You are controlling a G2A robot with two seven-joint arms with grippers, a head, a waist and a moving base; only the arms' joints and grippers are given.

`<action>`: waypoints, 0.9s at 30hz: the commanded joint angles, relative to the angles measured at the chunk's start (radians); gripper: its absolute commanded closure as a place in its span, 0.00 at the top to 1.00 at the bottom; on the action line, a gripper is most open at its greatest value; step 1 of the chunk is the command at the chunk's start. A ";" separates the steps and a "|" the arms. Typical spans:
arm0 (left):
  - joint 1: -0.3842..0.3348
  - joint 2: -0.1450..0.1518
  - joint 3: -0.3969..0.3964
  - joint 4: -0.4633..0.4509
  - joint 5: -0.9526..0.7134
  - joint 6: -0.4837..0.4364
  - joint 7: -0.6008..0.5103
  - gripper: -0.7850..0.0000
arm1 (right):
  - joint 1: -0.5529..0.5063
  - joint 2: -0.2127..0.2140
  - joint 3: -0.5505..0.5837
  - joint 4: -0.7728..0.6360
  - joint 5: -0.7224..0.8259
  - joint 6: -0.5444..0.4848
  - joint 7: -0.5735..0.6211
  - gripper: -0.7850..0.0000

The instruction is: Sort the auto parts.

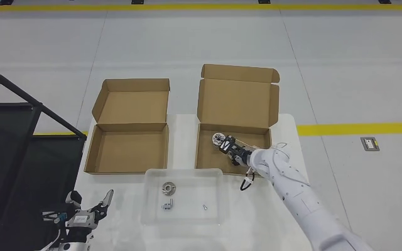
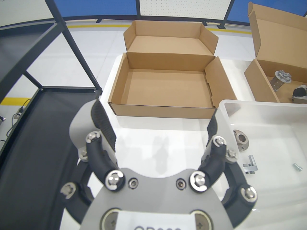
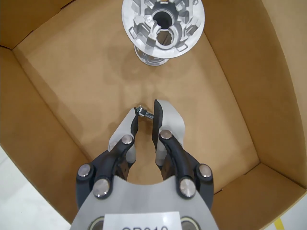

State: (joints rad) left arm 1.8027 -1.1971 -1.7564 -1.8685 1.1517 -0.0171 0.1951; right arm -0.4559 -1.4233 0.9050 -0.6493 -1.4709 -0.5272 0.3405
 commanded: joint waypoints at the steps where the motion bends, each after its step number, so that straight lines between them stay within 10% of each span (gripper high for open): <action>1: 0.000 0.000 0.000 0.000 0.000 0.000 0.000 1.00 | 0.009 -0.005 -0.005 0.022 0.001 0.003 -0.015 0.17; 27: 0.000 0.000 0.000 0.000 0.000 0.000 0.000 1.00 | -0.047 0.045 0.066 -0.126 -0.035 -0.067 -0.066 0.43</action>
State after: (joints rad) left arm 1.8027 -1.1971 -1.7564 -1.8685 1.1517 -0.0171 0.1951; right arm -0.4956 -1.3849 0.9629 -0.7520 -1.4998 -0.5728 0.2746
